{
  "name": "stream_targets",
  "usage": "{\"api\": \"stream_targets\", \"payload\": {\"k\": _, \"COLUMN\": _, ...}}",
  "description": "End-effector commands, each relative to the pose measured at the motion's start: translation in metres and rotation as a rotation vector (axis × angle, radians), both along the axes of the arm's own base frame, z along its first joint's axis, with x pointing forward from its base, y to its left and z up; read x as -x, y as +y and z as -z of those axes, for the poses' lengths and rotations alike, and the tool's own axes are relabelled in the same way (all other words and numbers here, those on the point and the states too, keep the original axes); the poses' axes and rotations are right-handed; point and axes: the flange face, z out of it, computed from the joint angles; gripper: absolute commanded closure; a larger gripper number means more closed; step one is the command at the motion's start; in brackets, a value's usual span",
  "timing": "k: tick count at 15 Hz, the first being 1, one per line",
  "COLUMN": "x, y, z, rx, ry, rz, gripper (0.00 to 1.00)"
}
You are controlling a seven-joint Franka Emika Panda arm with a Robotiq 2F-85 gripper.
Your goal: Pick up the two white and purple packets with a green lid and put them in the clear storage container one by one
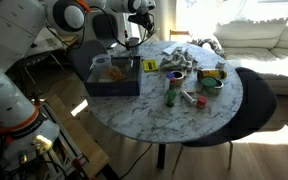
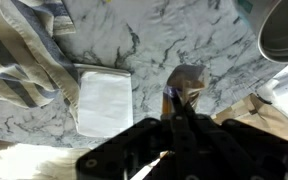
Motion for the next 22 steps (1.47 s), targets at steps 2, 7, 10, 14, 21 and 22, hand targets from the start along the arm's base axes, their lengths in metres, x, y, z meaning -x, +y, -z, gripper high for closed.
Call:
{"api": "stream_targets", "payload": {"k": 2, "x": 0.015, "y": 0.013, "z": 0.006, "rx": 0.029, "ry": 0.026, "rz": -0.028, "gripper": 0.99}}
{"api": "stream_targets", "payload": {"k": 7, "x": 0.042, "y": 0.033, "z": -0.007, "rx": 0.052, "ry": 0.007, "rz": -0.03, "gripper": 0.99}}
{"api": "stream_targets", "payload": {"k": 10, "x": 0.06, "y": 0.039, "z": -0.018, "rx": 0.093, "ry": -0.01, "rz": -0.017, "gripper": 0.99}}
{"api": "stream_targets", "payload": {"k": 14, "x": 0.089, "y": 0.036, "z": -0.031, "rx": 0.143, "ry": 0.003, "rz": 0.056, "gripper": 0.99}}
{"api": "stream_targets", "payload": {"k": 21, "x": 0.155, "y": 0.024, "z": -0.04, "rx": 0.194, "ry": 0.045, "rz": 0.163, "gripper": 0.99}}
{"api": "stream_targets", "payload": {"k": 22, "x": 0.167, "y": 0.022, "z": -0.039, "rx": 0.211, "ry": 0.05, "rz": 0.166, "gripper": 0.99}}
